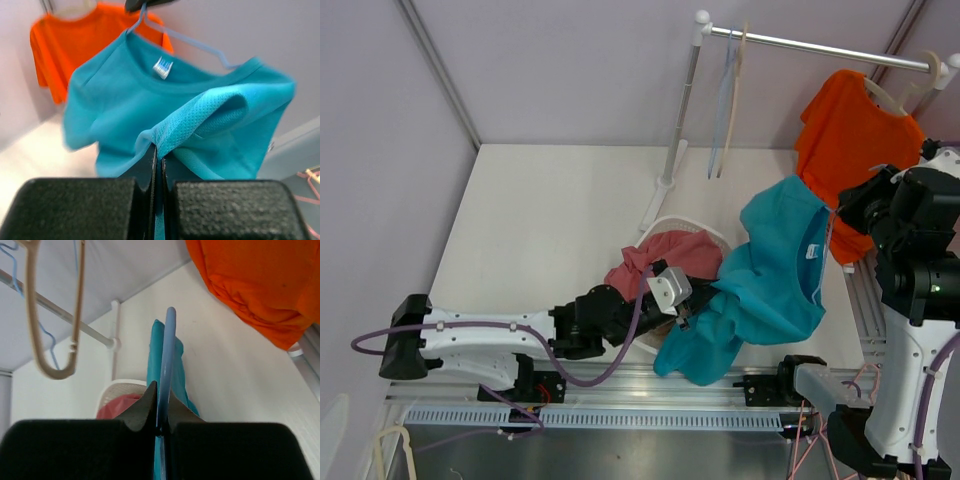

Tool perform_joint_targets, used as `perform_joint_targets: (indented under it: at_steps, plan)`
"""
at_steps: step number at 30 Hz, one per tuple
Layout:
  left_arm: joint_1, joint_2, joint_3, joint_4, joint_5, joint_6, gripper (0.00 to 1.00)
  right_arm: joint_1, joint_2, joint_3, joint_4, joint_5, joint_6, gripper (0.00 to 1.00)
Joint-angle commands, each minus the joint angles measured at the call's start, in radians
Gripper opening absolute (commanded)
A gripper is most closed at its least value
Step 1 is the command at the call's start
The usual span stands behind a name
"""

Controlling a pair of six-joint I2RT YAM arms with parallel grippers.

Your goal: Remove the t-shirt from the hanger

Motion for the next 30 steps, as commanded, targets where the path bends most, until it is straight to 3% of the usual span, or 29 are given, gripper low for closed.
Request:
perform_joint_targets:
  at_steps: [1,8,14,15,16,17,18,19,20,30]
  plan:
    - [0.032,-0.040,-0.036,-0.047,0.055,-0.094,0.01,0.007,-0.043,-0.035,0.057,0.031,-0.113,0.00]
    - [0.150,-0.020,0.001,-0.158,0.111,-0.227,0.01,0.007,-0.141,-0.066,0.096,-0.122,-0.171,0.00]
    - [0.216,-0.017,0.016,-0.193,0.159,-0.249,0.04,0.007,-0.115,-0.029,0.054,-0.118,-0.161,0.00]
    - [0.216,-0.014,0.019,-0.196,0.173,-0.243,0.10,0.007,-0.108,-0.022,0.054,-0.111,-0.138,0.00]
    - [0.216,-0.015,0.028,-0.202,0.185,-0.240,0.24,0.007,-0.102,-0.017,0.050,-0.093,-0.129,0.00]
    - [0.216,-0.023,0.029,-0.195,0.212,-0.238,0.45,0.007,-0.080,0.004,0.037,-0.053,-0.101,0.00]
    - [0.214,-0.028,0.027,-0.190,0.225,-0.240,0.55,0.007,-0.069,0.015,0.023,-0.038,-0.090,0.00]
    - [0.214,-0.038,0.027,-0.185,0.228,-0.244,0.88,0.007,-0.051,0.029,0.018,-0.028,-0.067,0.00]
    - [0.214,-0.046,0.022,-0.178,0.225,-0.247,0.99,0.007,-0.045,0.034,0.017,-0.013,-0.052,0.00]
    - [0.156,-0.172,0.039,-0.225,0.159,-0.152,0.99,0.007,0.055,0.098,0.079,0.074,-0.036,0.00]
